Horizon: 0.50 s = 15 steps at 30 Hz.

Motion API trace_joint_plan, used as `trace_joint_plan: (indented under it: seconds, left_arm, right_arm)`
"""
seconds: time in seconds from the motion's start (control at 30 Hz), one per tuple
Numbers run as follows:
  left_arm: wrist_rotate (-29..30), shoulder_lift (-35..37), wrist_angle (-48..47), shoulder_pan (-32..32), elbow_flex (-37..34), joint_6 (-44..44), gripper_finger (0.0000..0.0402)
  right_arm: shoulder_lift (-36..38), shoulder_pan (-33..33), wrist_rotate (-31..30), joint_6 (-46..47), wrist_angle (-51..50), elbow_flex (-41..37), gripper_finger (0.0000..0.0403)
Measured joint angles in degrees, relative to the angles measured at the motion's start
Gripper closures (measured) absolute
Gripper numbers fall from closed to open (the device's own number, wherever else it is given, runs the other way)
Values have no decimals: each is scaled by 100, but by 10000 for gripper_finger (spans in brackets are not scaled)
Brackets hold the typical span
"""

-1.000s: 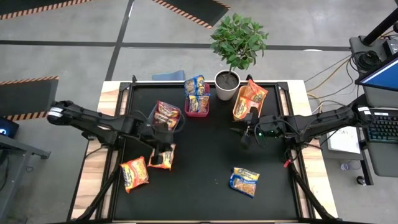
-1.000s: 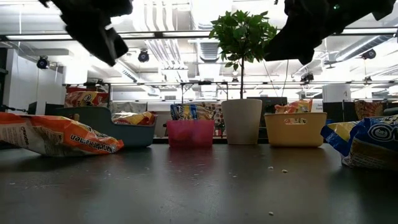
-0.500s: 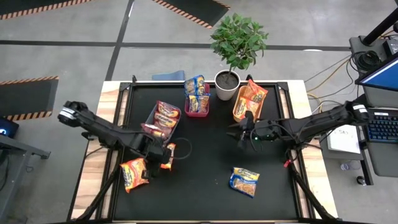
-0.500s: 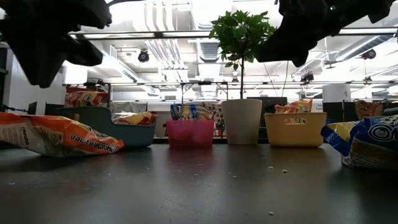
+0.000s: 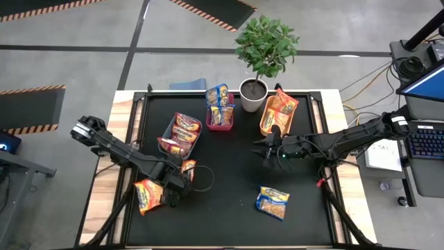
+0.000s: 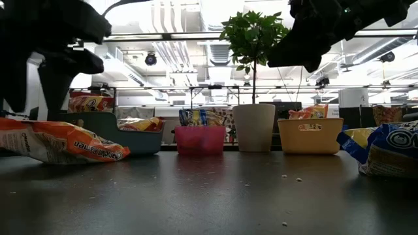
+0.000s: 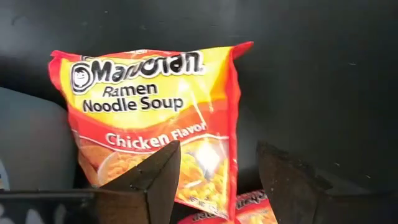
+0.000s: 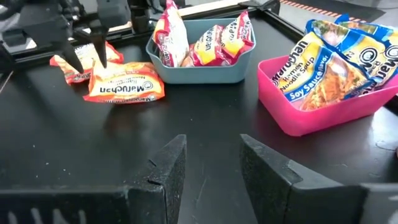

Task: Sort Maruchan noodles
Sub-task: Put the right orange noodle pack into the yellow bin

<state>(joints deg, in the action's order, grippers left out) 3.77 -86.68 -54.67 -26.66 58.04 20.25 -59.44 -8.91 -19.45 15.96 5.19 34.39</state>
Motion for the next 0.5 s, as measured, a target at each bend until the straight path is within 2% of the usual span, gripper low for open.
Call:
trace_joint_plan:
  seconds: [0.5]
  left_arm:
    - [128,-556,215,-6,-9,-195,234]
  right_arm:
    - [-17,-160,-4,-3,51,0,272]
